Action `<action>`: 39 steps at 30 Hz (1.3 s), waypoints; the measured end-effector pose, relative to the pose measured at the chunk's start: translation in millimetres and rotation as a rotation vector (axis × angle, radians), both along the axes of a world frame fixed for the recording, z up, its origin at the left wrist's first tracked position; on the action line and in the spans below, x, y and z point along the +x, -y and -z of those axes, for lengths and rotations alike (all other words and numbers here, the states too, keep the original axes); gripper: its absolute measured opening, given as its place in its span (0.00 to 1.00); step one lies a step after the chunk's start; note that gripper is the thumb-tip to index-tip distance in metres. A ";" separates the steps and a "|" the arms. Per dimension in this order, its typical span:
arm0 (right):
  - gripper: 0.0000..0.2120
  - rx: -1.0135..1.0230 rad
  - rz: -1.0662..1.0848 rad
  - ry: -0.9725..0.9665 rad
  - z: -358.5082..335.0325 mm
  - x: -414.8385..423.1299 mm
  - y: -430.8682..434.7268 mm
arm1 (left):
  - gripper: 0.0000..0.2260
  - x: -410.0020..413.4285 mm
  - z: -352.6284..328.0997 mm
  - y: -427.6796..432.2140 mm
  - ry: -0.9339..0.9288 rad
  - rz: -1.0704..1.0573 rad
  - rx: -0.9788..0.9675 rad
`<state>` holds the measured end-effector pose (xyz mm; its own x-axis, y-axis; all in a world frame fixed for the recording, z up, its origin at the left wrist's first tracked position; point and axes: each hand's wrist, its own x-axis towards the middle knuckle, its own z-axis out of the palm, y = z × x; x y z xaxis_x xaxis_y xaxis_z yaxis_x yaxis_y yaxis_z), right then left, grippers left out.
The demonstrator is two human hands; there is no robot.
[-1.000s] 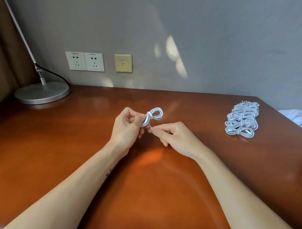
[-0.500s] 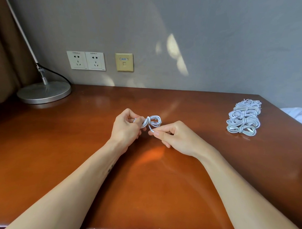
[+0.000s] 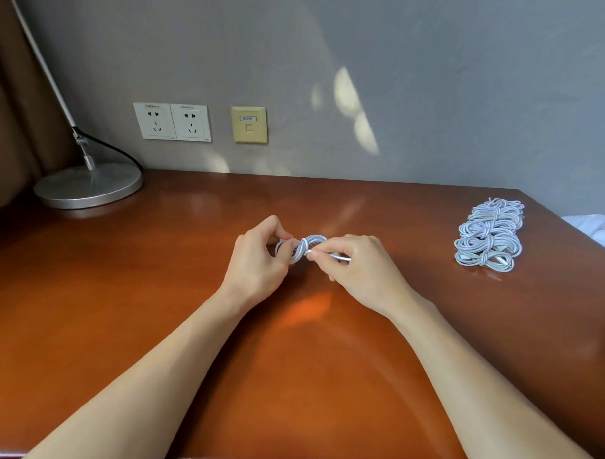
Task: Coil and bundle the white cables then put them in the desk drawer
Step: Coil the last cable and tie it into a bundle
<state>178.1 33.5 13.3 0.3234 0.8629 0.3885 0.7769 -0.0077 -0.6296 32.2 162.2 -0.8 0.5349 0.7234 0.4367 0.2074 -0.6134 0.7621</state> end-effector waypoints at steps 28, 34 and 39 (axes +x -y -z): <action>0.03 0.151 0.138 -0.228 3.4 11.3 -5.5 | 0.09 1.2 -1.7 14.1 -0.053 0.236 0.002; 0.04 0.123 0.106 -0.236 2.8 7.4 -4.6 | 0.11 0.3 -4.1 11.4 -0.036 0.213 0.009; 0.08 0.024 0.047 -0.140 2.2 7.9 -4.7 | 0.12 -1.3 -3.7 7.0 -0.034 0.197 -0.050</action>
